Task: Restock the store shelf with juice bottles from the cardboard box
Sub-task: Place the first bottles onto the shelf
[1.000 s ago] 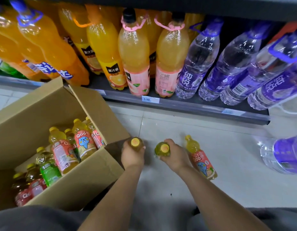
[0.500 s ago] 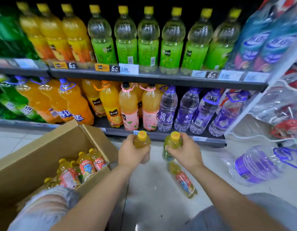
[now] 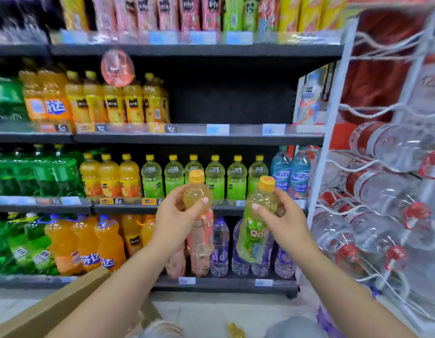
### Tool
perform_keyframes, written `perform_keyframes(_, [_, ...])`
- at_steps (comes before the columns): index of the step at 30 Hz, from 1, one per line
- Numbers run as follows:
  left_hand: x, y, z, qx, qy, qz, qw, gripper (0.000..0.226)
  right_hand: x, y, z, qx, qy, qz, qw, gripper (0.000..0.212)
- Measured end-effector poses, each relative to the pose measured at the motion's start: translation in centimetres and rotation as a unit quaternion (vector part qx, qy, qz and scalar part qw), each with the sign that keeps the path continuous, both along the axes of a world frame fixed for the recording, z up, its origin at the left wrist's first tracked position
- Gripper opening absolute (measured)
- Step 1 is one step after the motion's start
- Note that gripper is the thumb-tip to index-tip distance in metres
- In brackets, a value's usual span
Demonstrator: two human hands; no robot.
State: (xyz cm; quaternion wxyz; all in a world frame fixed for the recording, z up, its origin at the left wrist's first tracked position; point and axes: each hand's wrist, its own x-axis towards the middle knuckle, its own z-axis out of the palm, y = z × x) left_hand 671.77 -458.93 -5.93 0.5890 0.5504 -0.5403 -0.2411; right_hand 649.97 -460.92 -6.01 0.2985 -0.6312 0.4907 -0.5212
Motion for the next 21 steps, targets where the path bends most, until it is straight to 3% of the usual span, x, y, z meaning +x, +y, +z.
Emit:
perform_keyframes(6, [-1.5,1.7,4.2,-0.053,0.069,-0.021,0.996,0.052,-1.2,2.0,4.3,-0.031,-0.046,0.024,0.998,0.051])
perform_keyframes(12, [-1.3,0.6,6.4,-0.030,0.080,-0.049,0.995,0.068,-2.1,1.3,5.5,-0.033,-0.085,0.046,0.995,0.042])
perform_keyframes(21, [0.1,-7.8,9.1,-0.031,0.019,-0.068,0.997,0.032,-2.5,-5.1,6.8,-0.050,-0.094,0.020,0.994,0.055])
